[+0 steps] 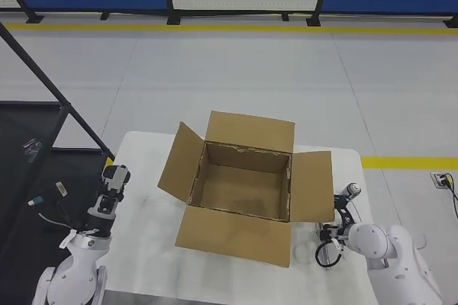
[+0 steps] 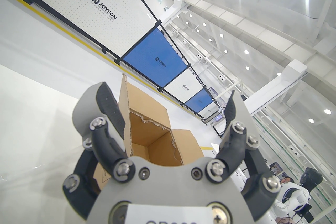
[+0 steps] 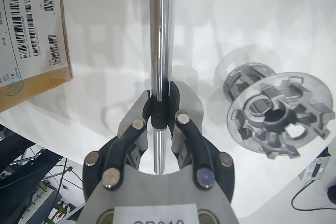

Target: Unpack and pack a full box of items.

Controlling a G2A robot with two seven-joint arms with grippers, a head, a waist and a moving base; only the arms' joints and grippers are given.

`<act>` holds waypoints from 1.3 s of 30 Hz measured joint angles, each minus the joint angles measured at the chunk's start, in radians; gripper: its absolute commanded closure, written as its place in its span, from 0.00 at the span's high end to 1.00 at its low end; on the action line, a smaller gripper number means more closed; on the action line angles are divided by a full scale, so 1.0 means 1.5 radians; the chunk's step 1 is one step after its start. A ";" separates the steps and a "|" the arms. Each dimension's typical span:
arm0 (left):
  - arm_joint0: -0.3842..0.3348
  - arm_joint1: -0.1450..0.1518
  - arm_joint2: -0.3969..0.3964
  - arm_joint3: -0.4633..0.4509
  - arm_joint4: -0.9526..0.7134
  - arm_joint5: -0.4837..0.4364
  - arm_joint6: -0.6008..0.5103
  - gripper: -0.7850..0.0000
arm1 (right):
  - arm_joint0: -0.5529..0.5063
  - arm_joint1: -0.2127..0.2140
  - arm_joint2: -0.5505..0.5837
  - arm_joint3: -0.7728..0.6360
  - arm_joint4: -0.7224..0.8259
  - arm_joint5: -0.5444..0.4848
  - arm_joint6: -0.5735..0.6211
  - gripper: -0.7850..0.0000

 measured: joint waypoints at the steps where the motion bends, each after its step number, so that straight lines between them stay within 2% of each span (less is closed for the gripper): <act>1: 0.000 0.000 0.000 0.000 0.000 0.000 0.000 1.00 | 0.002 0.000 -0.001 0.003 -0.002 0.004 0.002 0.25; 10: 0.000 0.000 0.000 0.000 0.000 0.000 0.000 1.00 | 0.013 0.004 -0.008 0.021 0.006 0.011 0.001 0.33; 13: 0.000 0.000 0.000 0.000 0.000 0.000 0.000 1.00 | -0.004 0.007 0.002 -0.016 0.002 0.019 -0.006 0.37; 17: 0.000 0.000 0.000 0.000 0.000 0.000 0.000 1.00 | -0.053 0.014 0.035 -0.132 -0.013 0.061 -0.005 0.38; 19: 0.000 0.000 0.000 0.000 0.000 0.000 0.000 1.00 | -0.080 0.016 0.057 -0.192 -0.009 0.080 -0.003 0.48; 21: 0.000 0.000 0.000 0.000 0.000 0.000 0.000 1.00 | -0.113 0.019 0.086 -0.264 -0.005 0.105 -0.008 0.91; 22: 0.000 0.000 0.000 0.000 0.000 0.000 0.000 1.00 | -0.127 0.019 0.098 -0.294 -0.001 0.115 -0.014 1.00; 26: 0.000 0.000 0.000 0.000 0.000 0.000 0.000 1.00 | -0.186 0.018 0.146 -0.406 0.024 0.159 -0.088 1.00; 29: 0.004 0.000 -0.008 -0.003 -0.006 0.007 0.016 1.00 | -0.213 0.014 0.161 -0.443 0.055 0.175 -0.166 1.00; 32: 0.008 0.000 -0.029 -0.004 -0.014 0.015 0.045 1.00 | -0.219 0.012 0.169 -0.456 0.096 0.162 -0.223 1.00; 35: 0.010 0.001 -0.053 0.001 -0.003 0.022 0.070 1.00 | -0.202 0.014 0.175 -0.445 0.135 0.137 -0.224 1.00; 39: 0.010 0.002 -0.073 0.020 0.012 0.036 0.100 1.00 | -0.190 0.015 0.174 -0.434 0.144 0.136 -0.205 1.00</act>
